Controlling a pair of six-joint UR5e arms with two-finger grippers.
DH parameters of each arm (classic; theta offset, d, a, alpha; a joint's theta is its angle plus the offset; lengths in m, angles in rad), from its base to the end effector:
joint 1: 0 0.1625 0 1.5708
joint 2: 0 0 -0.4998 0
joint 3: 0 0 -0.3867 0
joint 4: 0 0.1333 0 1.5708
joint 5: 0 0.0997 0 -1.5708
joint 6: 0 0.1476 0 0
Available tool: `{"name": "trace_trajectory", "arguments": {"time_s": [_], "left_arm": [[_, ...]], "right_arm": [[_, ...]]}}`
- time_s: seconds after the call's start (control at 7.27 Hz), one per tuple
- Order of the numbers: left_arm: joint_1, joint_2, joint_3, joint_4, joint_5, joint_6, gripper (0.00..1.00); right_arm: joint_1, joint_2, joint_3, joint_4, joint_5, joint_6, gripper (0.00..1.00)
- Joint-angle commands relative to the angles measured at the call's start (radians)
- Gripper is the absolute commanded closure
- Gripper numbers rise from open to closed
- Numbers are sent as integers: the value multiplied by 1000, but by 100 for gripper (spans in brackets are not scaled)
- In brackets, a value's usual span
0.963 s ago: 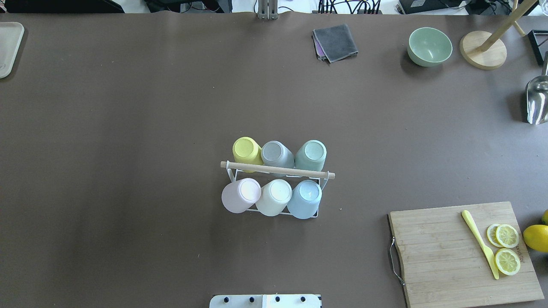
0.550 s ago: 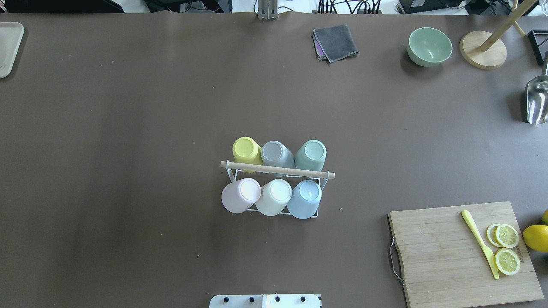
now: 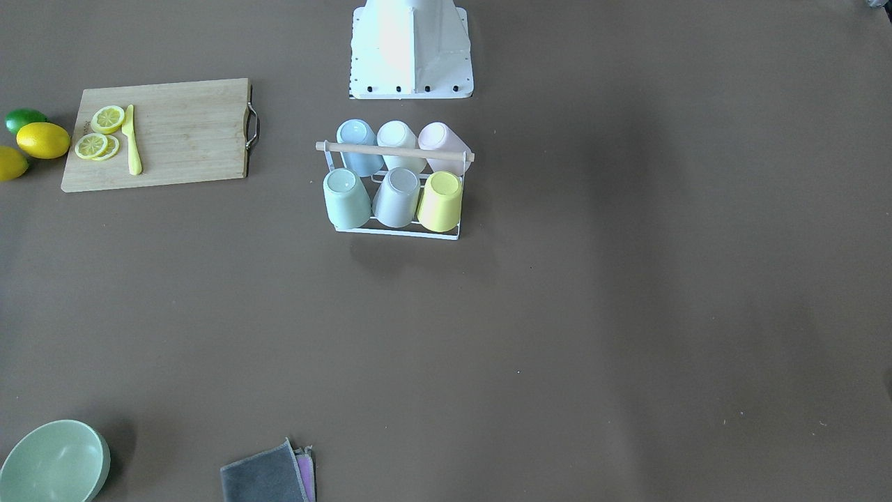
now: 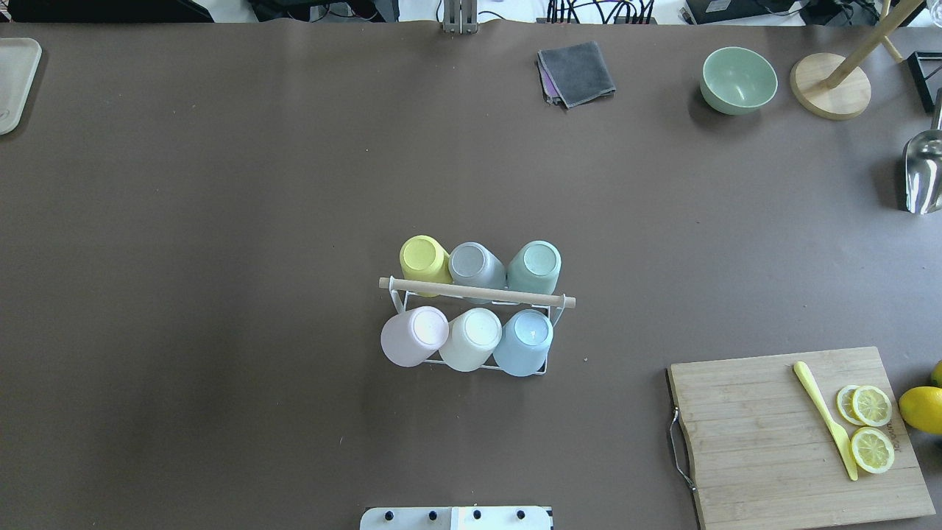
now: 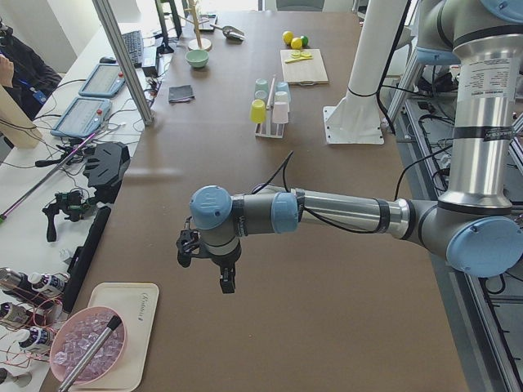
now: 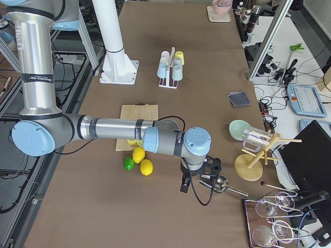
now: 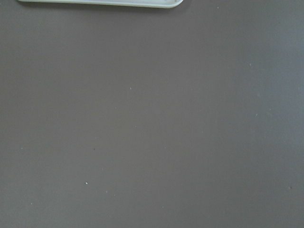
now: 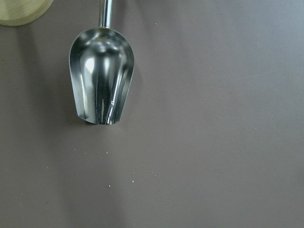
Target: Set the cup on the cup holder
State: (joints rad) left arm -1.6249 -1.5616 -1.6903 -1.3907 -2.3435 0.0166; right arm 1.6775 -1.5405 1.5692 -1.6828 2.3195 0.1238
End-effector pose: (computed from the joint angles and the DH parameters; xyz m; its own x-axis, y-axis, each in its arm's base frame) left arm -0.0557 -0.4695 0.7321 0.7131 -0.0708 -0.6974 0.0421 0.9974 -0.0582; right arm 0.0850 -0.4857 0.7670 0.7037 0.2557 0.6629 -0.1945 0.9667 -0.1663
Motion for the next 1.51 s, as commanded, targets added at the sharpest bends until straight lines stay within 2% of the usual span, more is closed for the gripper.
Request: {"name": "trace_trajectory", "arguments": {"time_s": [0.0,0.14,0.28,0.69,1.38], "left_arm": [[8,35,-2,-139,42,3,2],[20,78,-6,-239,47,22,2],[25,106,-6,-276,47,86,2],[37,69,-3,-188,36,77,2],[39,77,0,-200,35,82,2]], "right_arm": [[1,-1,3,0,3,-3,0],[-1,-1,6,-1,3,-3,0],[1,-3,6,-1,3,-3,0],[1,-6,14,-5,11,-1,0],[-1,-15,52,-11,18,2,0]]}}
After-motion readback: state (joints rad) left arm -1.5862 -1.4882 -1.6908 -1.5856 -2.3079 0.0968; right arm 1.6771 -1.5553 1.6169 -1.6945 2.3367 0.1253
